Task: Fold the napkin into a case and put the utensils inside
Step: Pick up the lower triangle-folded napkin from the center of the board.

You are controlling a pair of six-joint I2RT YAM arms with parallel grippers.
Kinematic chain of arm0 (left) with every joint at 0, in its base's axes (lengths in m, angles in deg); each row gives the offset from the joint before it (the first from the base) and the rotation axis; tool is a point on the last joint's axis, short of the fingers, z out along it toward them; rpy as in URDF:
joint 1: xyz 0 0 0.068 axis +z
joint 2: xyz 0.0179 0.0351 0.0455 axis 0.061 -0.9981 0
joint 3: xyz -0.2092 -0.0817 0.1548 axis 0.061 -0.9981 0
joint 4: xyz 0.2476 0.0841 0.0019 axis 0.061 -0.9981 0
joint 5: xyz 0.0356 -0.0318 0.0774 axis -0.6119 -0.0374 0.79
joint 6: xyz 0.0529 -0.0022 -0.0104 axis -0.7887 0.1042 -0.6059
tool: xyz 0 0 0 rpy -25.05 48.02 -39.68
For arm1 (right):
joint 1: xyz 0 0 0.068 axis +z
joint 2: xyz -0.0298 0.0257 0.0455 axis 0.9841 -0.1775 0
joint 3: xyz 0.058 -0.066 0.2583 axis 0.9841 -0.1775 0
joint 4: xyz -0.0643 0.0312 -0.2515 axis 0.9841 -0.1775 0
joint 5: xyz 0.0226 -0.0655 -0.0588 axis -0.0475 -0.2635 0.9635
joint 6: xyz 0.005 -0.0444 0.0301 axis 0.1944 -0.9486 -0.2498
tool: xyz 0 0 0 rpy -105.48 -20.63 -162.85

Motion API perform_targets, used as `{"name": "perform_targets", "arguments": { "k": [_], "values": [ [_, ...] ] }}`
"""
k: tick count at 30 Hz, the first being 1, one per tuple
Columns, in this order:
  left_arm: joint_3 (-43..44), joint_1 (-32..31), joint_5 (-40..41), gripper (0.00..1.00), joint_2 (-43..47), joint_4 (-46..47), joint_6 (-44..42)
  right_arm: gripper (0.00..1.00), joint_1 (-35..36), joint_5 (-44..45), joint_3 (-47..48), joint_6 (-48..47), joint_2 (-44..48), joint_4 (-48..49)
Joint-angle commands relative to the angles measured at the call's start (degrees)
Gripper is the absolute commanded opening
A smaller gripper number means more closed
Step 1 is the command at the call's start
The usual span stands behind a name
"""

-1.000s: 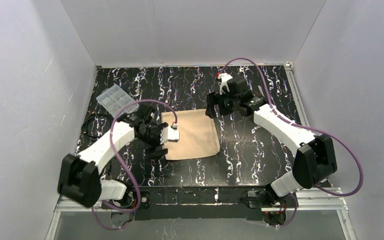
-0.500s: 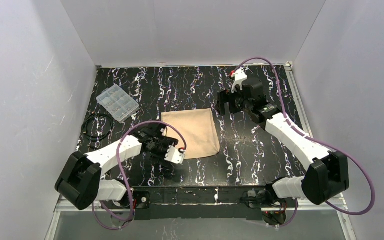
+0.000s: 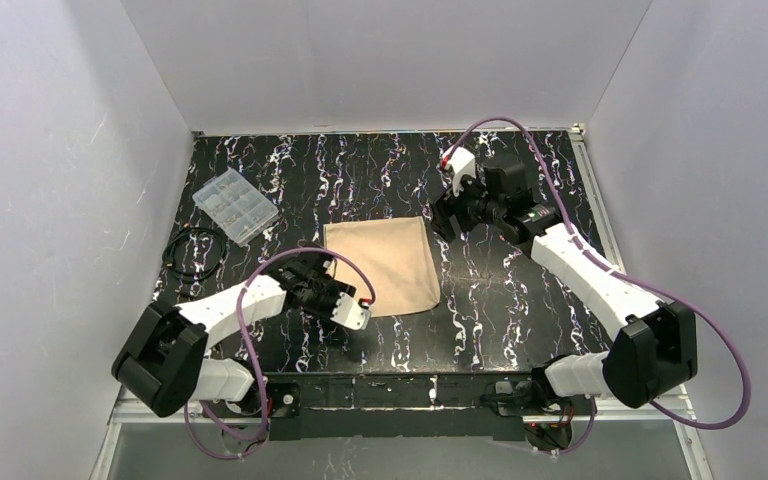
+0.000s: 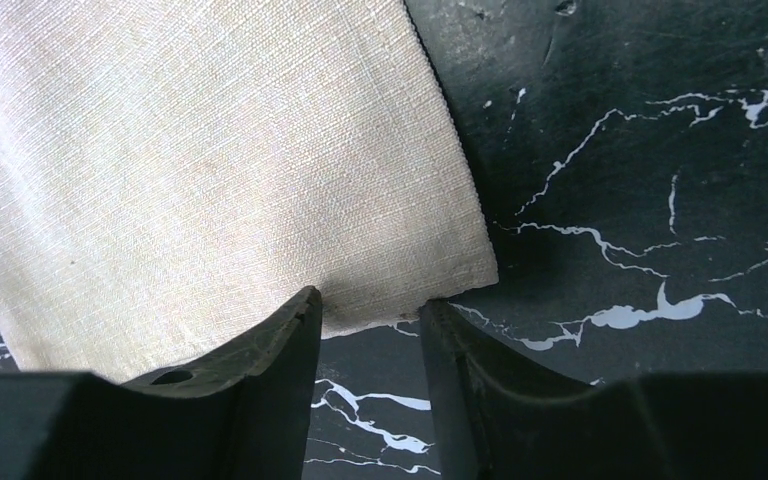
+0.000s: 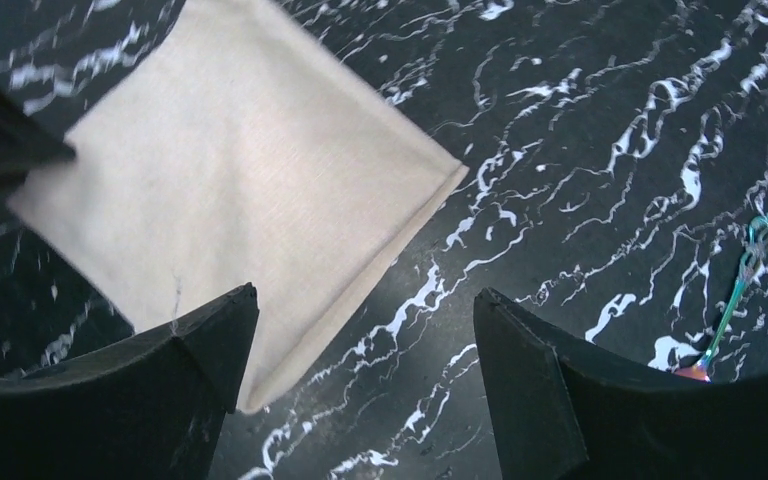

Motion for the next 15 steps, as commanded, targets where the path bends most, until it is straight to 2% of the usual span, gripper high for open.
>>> {"name": "perform_targets", "arguments": {
  "k": [1, 4, 7, 8, 15],
  "values": [
    [-4.5, -0.5, 1.1, 0.37, 2.2, 6.5, 1.3, 0.86, 2.4, -7.8, 3.6, -16.7, 1.6, -8.7],
    [-5.4, -0.6, 1.5, 0.26, 1.6, 7.9, 1.9, 0.87, 9.3, -2.0, 3.4, -27.2, 1.1, -16.4],
    [-3.9, -0.6, 1.7, 0.02, -0.1, 7.7, 4.2, 0.90, 15.9, 4.5, 0.8, -32.3, 1.0, -18.4],
    [-3.1, -0.5, 1.7, 0.00, -0.5, 6.9, 4.8, 0.90, 17.2, 5.2, -0.4, -33.0, 1.2, -18.5],
    [0.5, 2.3, -4.2, 0.00, 0.4, 0.9, 6.7, 0.90, 23.3, 4.9, -7.6, -34.4, 3.6, -15.9]
  ]
}}
